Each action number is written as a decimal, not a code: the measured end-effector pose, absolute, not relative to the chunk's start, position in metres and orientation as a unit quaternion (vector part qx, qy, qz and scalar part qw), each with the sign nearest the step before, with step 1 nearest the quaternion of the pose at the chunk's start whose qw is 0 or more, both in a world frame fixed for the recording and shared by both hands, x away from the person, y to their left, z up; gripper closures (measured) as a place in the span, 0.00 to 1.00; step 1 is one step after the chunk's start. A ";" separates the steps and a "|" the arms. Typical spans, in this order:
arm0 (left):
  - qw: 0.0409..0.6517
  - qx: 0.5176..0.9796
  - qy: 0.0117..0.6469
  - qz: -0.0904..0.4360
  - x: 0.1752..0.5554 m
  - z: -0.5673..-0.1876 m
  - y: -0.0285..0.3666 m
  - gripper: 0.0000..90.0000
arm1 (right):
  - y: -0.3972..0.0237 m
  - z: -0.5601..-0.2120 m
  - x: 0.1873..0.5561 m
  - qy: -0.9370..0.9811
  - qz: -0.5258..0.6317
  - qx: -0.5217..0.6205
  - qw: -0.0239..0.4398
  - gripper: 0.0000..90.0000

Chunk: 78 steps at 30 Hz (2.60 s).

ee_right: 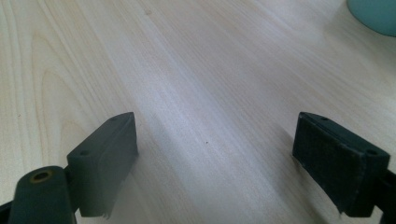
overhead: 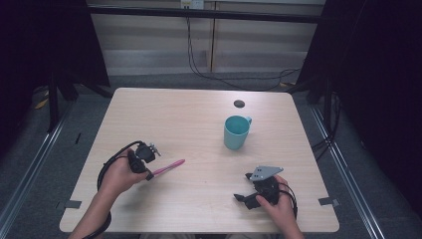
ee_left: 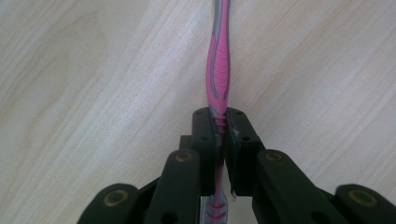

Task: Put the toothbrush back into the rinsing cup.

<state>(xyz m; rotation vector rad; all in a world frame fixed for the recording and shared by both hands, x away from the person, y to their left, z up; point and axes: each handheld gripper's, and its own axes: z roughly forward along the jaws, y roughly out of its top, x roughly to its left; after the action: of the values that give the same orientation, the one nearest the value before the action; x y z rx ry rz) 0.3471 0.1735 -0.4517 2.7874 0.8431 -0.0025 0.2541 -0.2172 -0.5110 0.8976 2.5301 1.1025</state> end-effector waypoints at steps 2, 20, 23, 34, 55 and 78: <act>0.118 0.950 0.288 -0.002 0.347 -0.450 0.173 0.93 | -0.217 -0.511 0.254 0.866 0.377 0.307 0.119 0.15; 0.157 0.945 0.286 0.000 0.342 -0.435 0.177 0.93 | -0.216 -0.509 0.256 0.869 0.369 0.309 0.118 0.16; 0.158 0.946 0.283 0.000 0.341 -0.435 0.175 0.93 | -0.214 -0.506 0.256 0.873 0.360 0.299 0.135 0.18; 0.165 0.948 0.271 -0.004 0.339 -0.431 0.163 0.93 | -0.197 -0.494 0.262 0.880 0.352 0.271 0.166 0.21; 0.175 0.953 0.245 -0.018 0.335 -0.429 0.134 0.93 | -0.171 -0.473 0.273 0.891 0.348 0.222 0.187 0.24; 0.196 0.951 0.235 -0.038 0.334 -0.427 0.109 0.93 | -0.146 -0.456 0.280 0.899 0.346 0.159 0.217 0.28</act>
<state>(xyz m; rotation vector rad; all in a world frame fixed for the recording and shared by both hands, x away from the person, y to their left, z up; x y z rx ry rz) 0.3341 0.1089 -0.4275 2.6649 0.6580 -0.1053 0.2805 -0.1461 -0.4558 0.4410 2.4898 0.9577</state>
